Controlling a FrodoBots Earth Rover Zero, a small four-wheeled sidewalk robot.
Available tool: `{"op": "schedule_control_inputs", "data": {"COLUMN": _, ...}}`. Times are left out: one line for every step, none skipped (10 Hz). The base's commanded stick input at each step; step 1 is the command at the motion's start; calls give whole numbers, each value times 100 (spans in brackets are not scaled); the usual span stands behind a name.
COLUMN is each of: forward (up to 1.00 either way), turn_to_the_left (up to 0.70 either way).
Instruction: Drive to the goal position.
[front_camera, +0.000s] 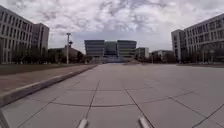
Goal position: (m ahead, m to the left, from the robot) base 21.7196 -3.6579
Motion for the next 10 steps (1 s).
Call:
{"op": "schedule_control_inputs", "data": {"forward": 70, "turn_to_the_left": 0}}
{"op": "schedule_control_inputs", "data": {"forward": 70, "turn_to_the_left": 0}}
{"op": "schedule_control_inputs", "data": {"forward": 70, "turn_to_the_left": 0}}
{"op": "schedule_control_inputs", "data": {"forward": 70, "turn_to_the_left": 0}}
{"op": "schedule_control_inputs", "data": {"forward": 70, "turn_to_the_left": 0}}
{"op": "schedule_control_inputs", "data": {"forward": 70, "turn_to_the_left": 0}}
{"op": "schedule_control_inputs", "data": {"forward": 70, "turn_to_the_left": 0}}
{"op": "schedule_control_inputs", "data": {"forward": 70, "turn_to_the_left": 0}}
{"op": "schedule_control_inputs", "data": {"forward": 70, "turn_to_the_left": 0}}
{"op": "schedule_control_inputs", "data": {"forward": 70, "turn_to_the_left": 0}}
